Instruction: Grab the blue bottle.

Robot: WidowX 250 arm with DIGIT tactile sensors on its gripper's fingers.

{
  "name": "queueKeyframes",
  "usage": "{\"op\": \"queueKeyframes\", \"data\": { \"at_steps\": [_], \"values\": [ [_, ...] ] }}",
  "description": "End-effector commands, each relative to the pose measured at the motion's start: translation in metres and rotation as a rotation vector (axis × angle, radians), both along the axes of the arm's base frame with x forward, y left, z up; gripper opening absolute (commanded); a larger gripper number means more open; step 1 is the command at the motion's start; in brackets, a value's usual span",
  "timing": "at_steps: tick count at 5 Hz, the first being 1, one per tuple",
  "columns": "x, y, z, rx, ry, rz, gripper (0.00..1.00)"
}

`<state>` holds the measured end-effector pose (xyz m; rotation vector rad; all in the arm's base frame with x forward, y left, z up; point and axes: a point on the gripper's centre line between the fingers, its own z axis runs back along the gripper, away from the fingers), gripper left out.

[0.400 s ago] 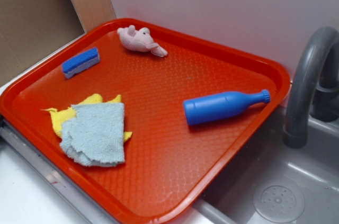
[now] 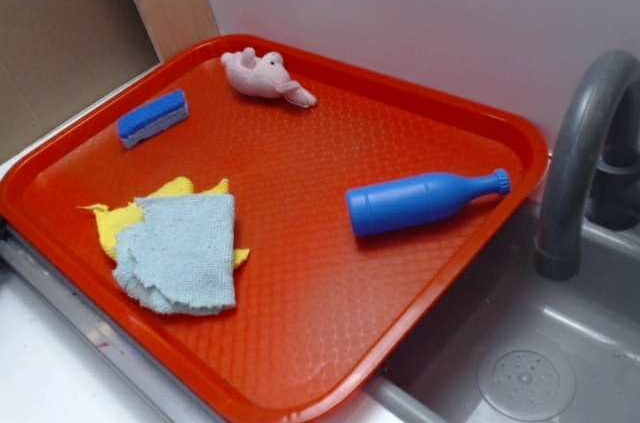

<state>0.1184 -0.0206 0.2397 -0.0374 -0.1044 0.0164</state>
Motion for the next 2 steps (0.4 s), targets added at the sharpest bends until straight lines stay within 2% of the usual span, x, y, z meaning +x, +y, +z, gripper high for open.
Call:
{"op": "queueKeyframes", "data": {
  "at_steps": [1,2],
  "values": [
    [0.033,-0.066,0.006,0.013,-0.141,-0.272,1.00],
    [0.033,-0.115,-0.006,0.016,-0.230,-0.430,1.00]
  ]
}}
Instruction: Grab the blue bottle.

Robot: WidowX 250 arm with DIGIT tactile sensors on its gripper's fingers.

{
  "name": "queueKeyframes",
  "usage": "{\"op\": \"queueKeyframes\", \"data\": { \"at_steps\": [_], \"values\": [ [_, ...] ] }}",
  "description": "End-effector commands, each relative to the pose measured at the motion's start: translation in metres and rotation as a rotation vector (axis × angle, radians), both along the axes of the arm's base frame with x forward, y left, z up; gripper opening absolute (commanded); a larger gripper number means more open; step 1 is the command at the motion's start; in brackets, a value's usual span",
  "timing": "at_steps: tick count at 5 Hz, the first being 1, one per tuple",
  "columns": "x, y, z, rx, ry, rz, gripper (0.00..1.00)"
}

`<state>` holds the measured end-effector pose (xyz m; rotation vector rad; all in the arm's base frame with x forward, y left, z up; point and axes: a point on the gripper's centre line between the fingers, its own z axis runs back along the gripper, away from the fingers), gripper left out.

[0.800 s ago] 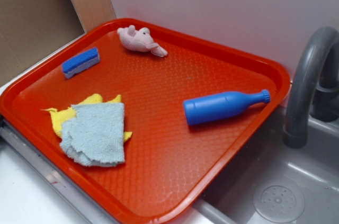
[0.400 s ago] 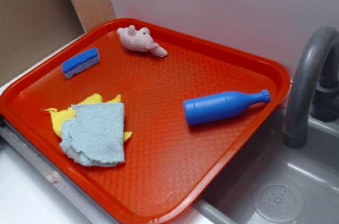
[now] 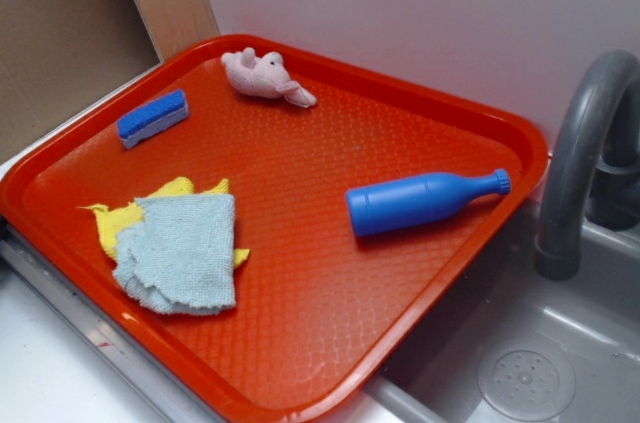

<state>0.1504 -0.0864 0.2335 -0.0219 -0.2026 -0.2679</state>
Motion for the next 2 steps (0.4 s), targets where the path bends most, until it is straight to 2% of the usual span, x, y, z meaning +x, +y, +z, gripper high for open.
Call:
{"op": "queueKeyframes", "data": {
  "at_steps": [1,2],
  "values": [
    [0.009,-0.097,-0.015,-0.032,-0.163,-0.270,1.00],
    [0.018,-0.135,-0.026,-0.100,-0.188,-0.323,1.00]
  ]
}}
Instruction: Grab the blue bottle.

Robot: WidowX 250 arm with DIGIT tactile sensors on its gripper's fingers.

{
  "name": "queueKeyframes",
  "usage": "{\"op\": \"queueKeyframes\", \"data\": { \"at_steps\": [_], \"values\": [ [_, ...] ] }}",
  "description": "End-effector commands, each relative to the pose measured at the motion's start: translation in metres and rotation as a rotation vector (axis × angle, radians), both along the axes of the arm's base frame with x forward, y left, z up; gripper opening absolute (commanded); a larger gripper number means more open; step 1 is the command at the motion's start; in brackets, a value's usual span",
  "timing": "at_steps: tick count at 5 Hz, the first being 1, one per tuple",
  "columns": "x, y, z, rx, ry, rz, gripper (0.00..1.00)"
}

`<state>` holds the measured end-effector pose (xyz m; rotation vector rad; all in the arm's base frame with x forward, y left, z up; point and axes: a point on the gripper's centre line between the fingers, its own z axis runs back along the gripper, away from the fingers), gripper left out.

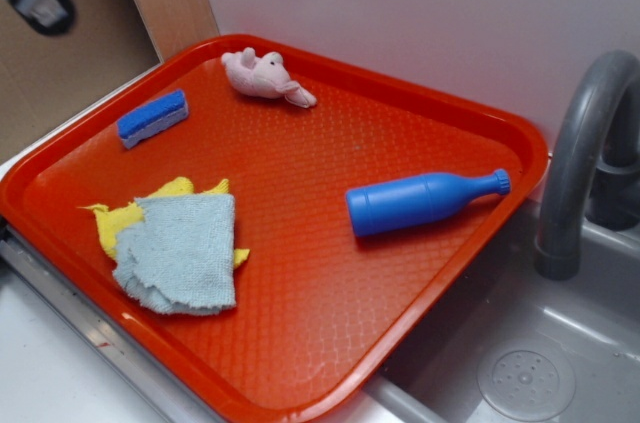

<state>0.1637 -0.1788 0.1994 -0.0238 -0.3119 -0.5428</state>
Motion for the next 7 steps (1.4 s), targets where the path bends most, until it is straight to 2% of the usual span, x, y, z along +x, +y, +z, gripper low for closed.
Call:
{"op": "queueKeyframes", "data": {
  "at_steps": [1,2,3,5,7],
  "values": [
    [0.015,-0.068,-0.003,-0.171,-0.077,-0.042,1.00],
    [0.028,-0.097,-0.029,-0.160,-0.045,-0.051,1.00],
    [0.040,-0.119,-0.058,-0.113,-0.012,-0.063,1.00],
    [0.064,-0.146,-0.101,-0.052,0.007,-0.089,1.00],
    [0.066,-0.170,-0.134,-0.033,0.031,-0.174,1.00]
  ]
}}
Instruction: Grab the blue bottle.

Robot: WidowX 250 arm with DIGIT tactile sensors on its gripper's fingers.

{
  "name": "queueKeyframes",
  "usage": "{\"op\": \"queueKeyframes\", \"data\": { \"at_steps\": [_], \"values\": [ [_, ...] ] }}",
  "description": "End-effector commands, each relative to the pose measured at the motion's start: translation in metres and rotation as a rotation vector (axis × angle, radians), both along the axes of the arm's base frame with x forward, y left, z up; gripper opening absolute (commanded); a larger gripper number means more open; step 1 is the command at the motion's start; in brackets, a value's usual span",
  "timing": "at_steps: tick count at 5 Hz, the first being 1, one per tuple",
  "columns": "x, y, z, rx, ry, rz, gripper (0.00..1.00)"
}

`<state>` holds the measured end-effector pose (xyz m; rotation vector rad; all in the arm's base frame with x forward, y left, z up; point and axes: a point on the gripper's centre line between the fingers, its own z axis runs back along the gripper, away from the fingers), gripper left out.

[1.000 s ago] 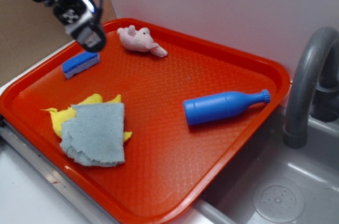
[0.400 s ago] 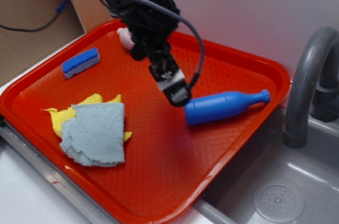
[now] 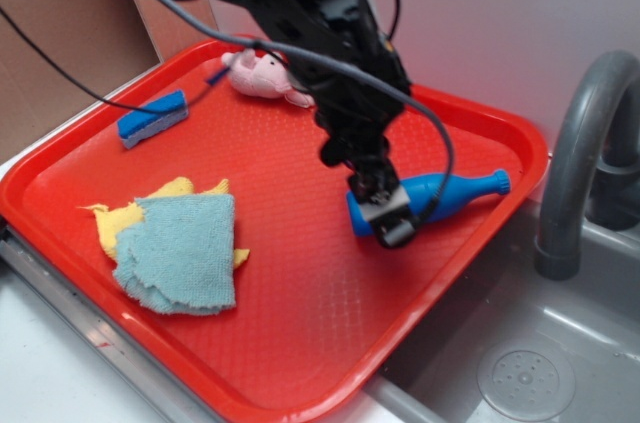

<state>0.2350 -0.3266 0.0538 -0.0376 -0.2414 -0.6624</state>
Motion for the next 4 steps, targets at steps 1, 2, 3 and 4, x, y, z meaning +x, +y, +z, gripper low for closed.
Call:
{"op": "queueKeyframes", "data": {
  "at_steps": [1,2,3,4],
  "values": [
    [-0.008,-0.030,0.002,-0.054,-0.023,-0.044,1.00],
    [-0.010,-0.029,0.003,-0.041,-0.026,-0.044,0.00],
    [-0.010,-0.021,0.011,0.011,-0.006,0.012,0.00],
    [-0.007,-0.003,0.027,0.014,0.026,0.098,0.00]
  ]
}}
